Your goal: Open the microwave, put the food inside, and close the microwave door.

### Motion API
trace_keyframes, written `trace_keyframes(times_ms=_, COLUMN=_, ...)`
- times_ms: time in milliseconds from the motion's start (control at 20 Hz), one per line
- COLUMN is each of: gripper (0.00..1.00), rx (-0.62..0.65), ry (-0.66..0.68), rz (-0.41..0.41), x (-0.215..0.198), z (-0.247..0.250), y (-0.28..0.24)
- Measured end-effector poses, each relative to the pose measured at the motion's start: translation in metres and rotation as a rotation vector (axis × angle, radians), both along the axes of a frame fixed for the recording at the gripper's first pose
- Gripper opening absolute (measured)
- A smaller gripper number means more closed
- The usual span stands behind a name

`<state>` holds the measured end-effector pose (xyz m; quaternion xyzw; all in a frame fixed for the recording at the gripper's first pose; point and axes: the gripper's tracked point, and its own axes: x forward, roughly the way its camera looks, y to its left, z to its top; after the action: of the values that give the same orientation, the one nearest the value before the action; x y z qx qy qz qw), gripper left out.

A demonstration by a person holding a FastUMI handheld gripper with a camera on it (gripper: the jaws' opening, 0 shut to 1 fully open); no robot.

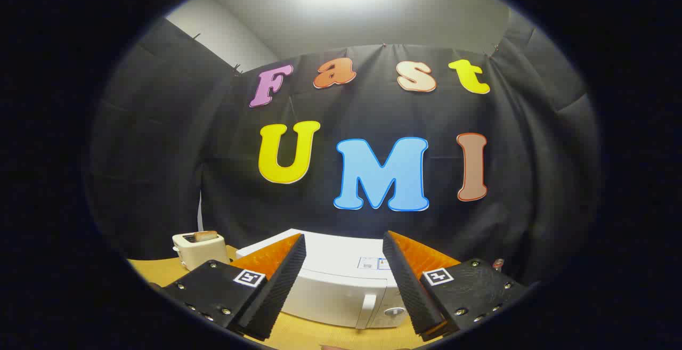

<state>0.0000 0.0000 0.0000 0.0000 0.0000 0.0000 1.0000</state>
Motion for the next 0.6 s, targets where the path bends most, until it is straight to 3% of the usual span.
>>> trace_keyframes(times_ms=600, gripper=0.92, rx=-0.054, ry=0.013, rz=-0.010, x=0.0028, z=-0.0051, y=0.0036)
